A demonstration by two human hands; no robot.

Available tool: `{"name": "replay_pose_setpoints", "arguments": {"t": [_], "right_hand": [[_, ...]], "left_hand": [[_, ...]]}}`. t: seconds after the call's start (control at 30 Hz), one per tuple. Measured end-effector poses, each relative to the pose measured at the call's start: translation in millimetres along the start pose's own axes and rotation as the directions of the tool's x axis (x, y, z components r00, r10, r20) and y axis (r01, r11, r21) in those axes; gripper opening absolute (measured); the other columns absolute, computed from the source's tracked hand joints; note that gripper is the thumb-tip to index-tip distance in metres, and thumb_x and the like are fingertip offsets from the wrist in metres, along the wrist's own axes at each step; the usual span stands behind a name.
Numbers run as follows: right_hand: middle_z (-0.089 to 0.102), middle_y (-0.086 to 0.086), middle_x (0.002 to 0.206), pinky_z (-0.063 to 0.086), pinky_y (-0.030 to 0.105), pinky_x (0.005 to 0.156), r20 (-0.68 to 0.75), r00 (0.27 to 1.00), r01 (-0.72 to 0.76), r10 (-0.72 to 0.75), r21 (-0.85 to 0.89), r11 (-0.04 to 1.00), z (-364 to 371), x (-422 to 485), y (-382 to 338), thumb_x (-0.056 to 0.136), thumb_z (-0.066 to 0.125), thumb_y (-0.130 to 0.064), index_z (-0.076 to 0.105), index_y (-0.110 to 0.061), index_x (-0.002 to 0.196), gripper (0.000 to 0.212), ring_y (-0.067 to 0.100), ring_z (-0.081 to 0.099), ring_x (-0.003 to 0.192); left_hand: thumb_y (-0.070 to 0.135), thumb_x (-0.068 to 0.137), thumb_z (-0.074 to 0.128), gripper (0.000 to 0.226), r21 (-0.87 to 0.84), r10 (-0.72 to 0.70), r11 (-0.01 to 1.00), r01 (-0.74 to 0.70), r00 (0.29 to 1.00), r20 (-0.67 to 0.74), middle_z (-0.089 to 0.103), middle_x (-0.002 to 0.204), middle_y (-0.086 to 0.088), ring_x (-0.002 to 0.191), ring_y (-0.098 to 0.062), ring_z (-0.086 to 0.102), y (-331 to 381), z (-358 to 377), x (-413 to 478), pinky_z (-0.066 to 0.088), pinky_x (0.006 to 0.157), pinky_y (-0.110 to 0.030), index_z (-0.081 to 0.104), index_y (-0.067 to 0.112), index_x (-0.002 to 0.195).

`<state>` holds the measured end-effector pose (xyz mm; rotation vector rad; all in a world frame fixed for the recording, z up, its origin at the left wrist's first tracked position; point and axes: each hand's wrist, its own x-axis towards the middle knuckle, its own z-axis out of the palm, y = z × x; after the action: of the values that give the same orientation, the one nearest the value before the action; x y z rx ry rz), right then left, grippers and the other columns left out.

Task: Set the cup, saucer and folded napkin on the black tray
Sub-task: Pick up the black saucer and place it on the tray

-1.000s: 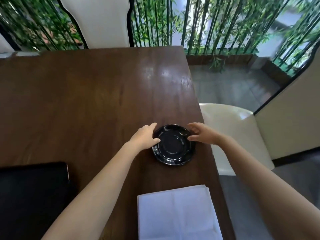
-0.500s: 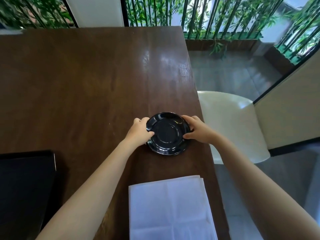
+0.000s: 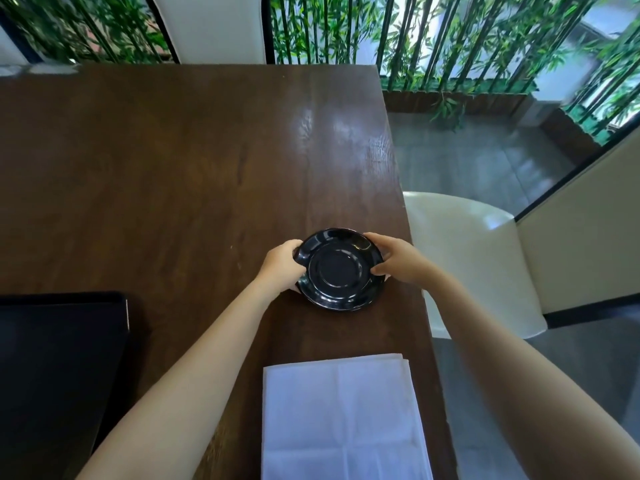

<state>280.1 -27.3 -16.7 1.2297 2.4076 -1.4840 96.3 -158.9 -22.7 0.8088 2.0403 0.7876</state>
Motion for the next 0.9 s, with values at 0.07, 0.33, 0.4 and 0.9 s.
{"name": "replay_pose_setpoints", "arguments": {"t": [0.07, 0.33, 0.4, 0.9], "right_hand": [[0.062, -0.002, 0.109, 0.053, 0.031, 0.081, 0.01, 1.0, 0.001, -0.001, 0.031, 1.0, -4, -1, -8, 0.075, 0.061, 0.011, 0.047, -0.028, 0.133, 0.071, 0.022, 0.06, 0.101], [0.066, -0.013, 0.093, 0.054, 0.015, 0.051, 0.027, 0.998, 0.054, -0.056, 0.097, 0.994, -26, -6, -72, 0.073, 0.055, 0.018, 0.053, -0.024, 0.13, 0.07, 0.001, 0.066, 0.069], [0.066, -0.005, 0.101, 0.055, 0.017, 0.054, 0.03, 0.996, 0.087, -0.089, 0.072, 0.994, -28, -7, -94, 0.074, 0.056, 0.016, 0.052, -0.023, 0.132, 0.07, 0.006, 0.066, 0.075], [0.065, -0.012, 0.091, 0.048, 0.007, 0.049, 0.089, 0.944, 0.316, -0.317, 0.016, 0.948, 10, -25, -265, 0.075, 0.053, 0.016, 0.056, -0.026, 0.124, 0.065, -0.002, 0.064, 0.07]], "left_hand": [[-0.006, 0.082, 0.052, 0.05, -0.036, -0.007, 0.999, 0.007, 1.0, -0.005, 0.058, 0.106, 0.0, 0.09, -0.022, 0.059, 1, -6, -5, 0.06, 0.063, -0.037, 0.053, 0.016, 0.127], [-0.01, 0.081, 0.05, 0.045, -0.164, 0.056, 0.984, -0.064, 0.997, -0.048, 0.065, 0.104, -0.004, 0.086, -0.023, 0.066, 23, -58, -33, 0.061, 0.059, -0.036, 0.06, 0.018, 0.116], [-0.011, 0.081, 0.05, 0.044, -0.201, 0.072, 0.976, -0.085, 0.995, -0.072, 0.065, 0.106, -0.006, 0.087, -0.023, 0.066, 28, -76, -44, 0.061, 0.057, -0.034, 0.061, 0.015, 0.115], [-0.008, 0.083, 0.057, 0.047, -0.27, 0.137, 0.939, -0.213, 0.952, -0.274, 0.064, 0.111, -0.007, 0.095, -0.025, 0.065, 22, -224, -132, 0.06, 0.068, -0.038, 0.056, 0.012, 0.126]]}}
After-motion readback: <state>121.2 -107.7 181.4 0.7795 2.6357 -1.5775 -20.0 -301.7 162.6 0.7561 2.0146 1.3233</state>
